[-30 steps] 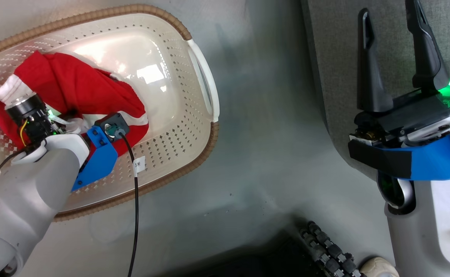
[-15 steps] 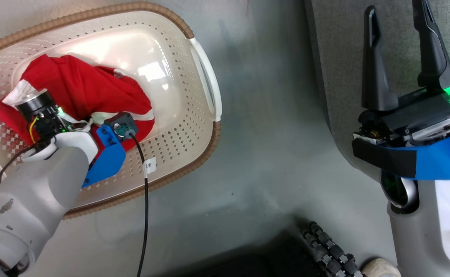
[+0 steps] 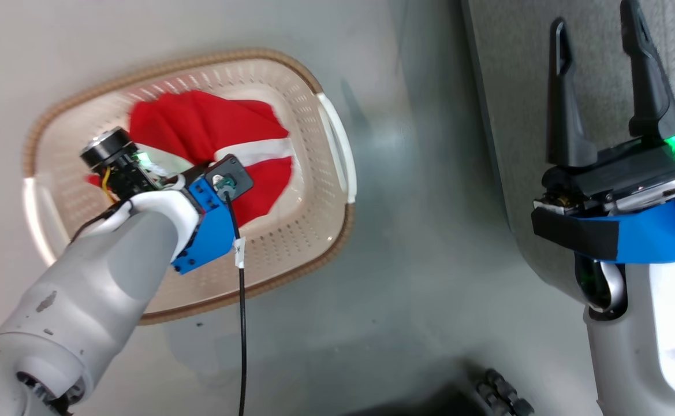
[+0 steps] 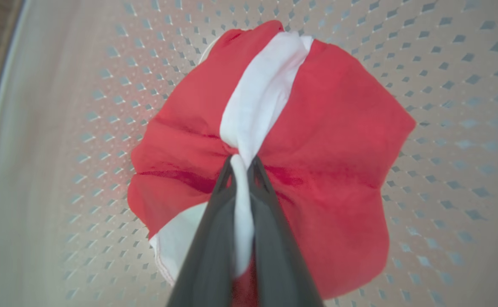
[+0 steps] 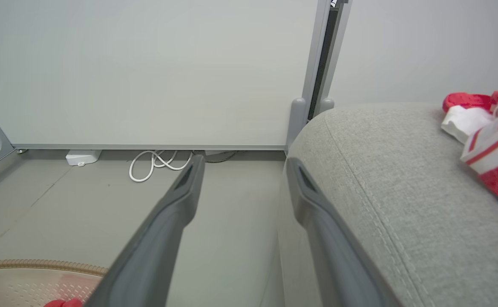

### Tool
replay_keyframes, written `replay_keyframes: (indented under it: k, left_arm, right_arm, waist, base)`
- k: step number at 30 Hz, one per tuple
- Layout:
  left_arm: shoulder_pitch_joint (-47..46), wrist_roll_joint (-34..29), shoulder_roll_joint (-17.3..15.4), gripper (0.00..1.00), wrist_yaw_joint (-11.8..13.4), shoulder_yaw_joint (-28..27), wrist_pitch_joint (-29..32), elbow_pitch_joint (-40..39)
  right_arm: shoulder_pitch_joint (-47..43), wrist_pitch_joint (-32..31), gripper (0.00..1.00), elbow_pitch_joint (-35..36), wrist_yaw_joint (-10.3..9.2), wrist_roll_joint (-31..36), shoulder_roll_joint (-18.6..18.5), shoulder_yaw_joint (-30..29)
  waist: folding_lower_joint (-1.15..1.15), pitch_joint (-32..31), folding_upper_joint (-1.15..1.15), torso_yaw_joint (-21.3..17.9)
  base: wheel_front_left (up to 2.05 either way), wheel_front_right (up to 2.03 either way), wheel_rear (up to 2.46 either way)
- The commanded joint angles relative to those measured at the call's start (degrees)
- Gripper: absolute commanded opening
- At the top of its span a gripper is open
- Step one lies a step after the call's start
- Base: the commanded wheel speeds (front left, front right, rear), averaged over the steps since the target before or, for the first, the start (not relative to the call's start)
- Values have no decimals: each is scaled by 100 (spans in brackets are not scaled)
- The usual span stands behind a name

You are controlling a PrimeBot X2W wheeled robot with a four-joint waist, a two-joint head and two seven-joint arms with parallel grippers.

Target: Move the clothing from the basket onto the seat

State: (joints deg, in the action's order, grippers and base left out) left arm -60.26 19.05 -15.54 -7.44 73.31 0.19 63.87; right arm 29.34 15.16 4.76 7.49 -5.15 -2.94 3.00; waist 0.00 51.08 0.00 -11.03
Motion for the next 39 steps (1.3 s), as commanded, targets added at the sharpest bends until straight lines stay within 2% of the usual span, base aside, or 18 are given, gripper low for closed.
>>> replay_keyframes:
  k: [1, 11, 19, 28, 39]
  left_arm:
    - [-97, 115, 52, 0, -4, 9, -145, -11]
    - [160, 985, 356, 0, -4, -108, -1227, 86]
    - [405, 1556, 498, 0, -4, -453, -1536, -106]
    - [860, 1611, 367, 0, 111, -1231, -1544, -957]
    - [2024, 1309, 178, 0, 315, -2468, -1545, -2189]
  right_arm:
    - [-85, -1, 100, -55, 1, 55, 9, -26]
    - [-436, -1, 100, -392, 1, 207, 6, -155]
    - [-920, -1, 100, -682, 1, 249, -32, -252]
    - [-1399, -1, 100, -912, 1, 195, -68, -311]
    - [-2125, -1, 100, -1112, 1, 121, -45, -340]
  waist:
    - [0, -345, 0, 211]
    - [0, -1475, 0, 570]
    - [0, -2444, 0, 798]
    - [0, -3333, 0, 952]
    - [0, -4388, 0, 1076]
  base:
    - [0, 0, 0]
    - [0, 0, 0]
    - [0, 0, 0]
    - [0, 0, 0]
    - [0, 0, 0]
